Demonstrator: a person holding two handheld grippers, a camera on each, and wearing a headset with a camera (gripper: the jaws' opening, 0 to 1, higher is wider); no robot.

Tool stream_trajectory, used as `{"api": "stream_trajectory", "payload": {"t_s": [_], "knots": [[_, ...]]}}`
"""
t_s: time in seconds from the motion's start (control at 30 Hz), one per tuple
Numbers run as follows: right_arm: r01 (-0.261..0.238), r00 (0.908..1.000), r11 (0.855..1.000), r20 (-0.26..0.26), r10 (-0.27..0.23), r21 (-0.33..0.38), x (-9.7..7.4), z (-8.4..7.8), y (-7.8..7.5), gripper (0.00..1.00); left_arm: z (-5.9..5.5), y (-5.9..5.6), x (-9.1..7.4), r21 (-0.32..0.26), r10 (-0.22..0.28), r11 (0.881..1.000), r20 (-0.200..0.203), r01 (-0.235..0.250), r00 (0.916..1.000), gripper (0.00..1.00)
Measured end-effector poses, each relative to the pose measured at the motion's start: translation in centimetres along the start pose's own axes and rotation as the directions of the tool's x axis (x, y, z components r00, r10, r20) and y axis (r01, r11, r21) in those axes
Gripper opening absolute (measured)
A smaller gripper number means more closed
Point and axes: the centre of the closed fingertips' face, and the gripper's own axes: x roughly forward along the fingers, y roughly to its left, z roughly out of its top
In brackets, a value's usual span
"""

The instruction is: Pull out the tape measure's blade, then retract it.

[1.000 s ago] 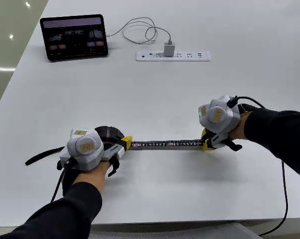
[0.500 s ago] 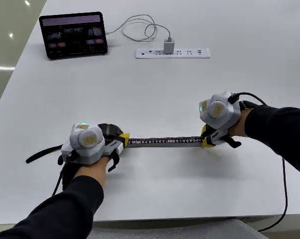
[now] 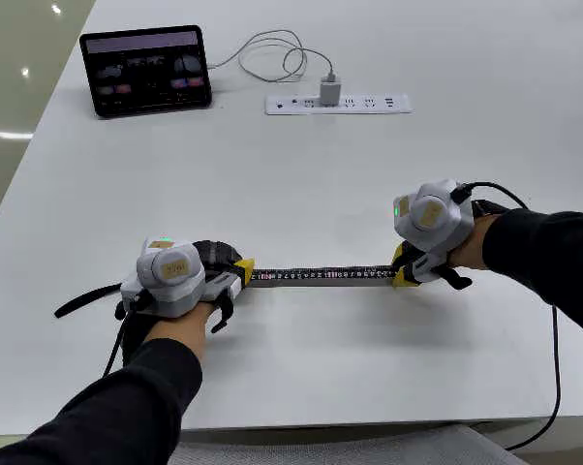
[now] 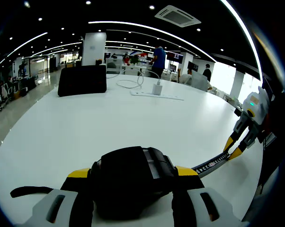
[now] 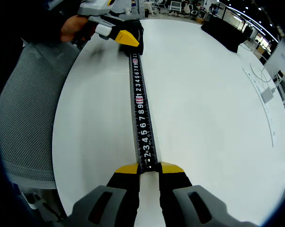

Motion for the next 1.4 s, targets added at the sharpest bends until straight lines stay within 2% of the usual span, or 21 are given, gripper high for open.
{"api": "stream_trajectory", "payload": {"t_s": [0.17, 1.4], "knots": [[0.001, 1.0, 1.0, -0.006, -0.001, 0.012, 0.1, 0.2, -0.1, 0.11, 0.0, 0.0, 0.0, -0.004, -0.005, 1.0, -0.001, 0.005, 1.0, 0.63], [0.007, 0.999, 1.0, 0.043, -0.007, 0.008, 0.8, 1.5, -0.2, 0.11, -0.2, -0.1, 0.0, -0.012, -0.015, 1.0, -0.013, 0.015, 0.9998, 0.63]]}}
